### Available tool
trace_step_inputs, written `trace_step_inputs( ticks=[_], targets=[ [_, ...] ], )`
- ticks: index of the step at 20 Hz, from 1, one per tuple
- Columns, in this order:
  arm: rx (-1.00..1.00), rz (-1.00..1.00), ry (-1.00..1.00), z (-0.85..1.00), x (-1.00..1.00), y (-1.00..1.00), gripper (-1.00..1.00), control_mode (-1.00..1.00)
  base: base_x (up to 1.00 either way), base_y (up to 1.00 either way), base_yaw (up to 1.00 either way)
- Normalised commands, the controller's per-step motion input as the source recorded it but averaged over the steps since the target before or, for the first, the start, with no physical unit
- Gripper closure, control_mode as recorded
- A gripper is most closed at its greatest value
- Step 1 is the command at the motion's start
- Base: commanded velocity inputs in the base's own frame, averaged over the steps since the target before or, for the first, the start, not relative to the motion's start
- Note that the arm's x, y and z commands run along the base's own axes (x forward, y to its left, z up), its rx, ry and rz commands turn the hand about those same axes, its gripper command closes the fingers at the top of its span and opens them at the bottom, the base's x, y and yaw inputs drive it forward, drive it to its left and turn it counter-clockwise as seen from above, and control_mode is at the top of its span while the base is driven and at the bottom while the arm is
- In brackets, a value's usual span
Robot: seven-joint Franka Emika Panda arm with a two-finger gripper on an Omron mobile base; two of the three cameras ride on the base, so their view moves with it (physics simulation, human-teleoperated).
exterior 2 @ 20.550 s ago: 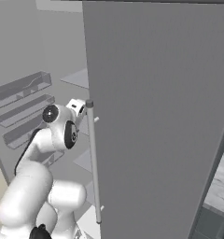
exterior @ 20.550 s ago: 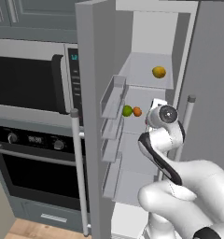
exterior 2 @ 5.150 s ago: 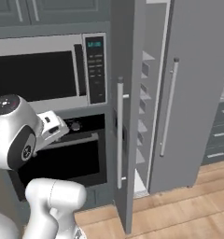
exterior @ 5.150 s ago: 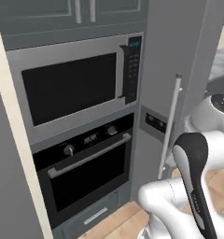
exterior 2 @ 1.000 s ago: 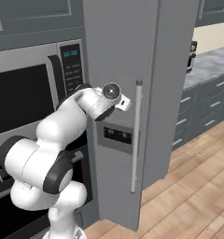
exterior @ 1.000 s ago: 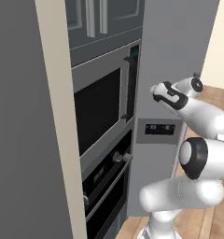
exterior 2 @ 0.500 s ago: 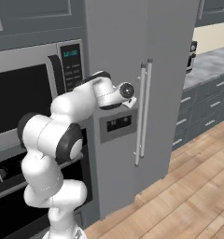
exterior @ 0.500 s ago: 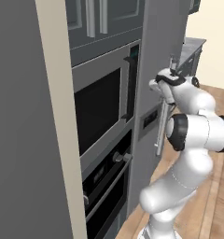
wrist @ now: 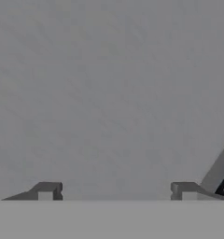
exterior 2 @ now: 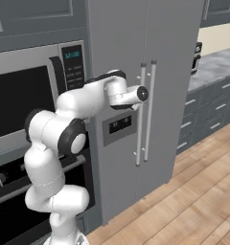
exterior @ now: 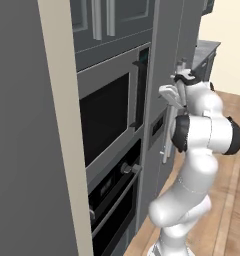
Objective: Take the tangerine and lemon from the highest rack and move them to the second highest rack where the pear and lime are located, to maximize freezer space. Close the freezer door after rearranging.
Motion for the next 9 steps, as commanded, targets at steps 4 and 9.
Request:
trace_step_inputs(
  ticks=[4, 9],
  targets=[
    [0.0, 0.1, 0.0, -0.01, -0.01, 0.24, -1.0, -1.0, 0.0, 0.0, 0.0],
    [0.0, 0.0, 0.02, 0.0, 0.0, 0.01, -1.0, -1.0, 0.0, 0.0, 0.0]
  ],
)
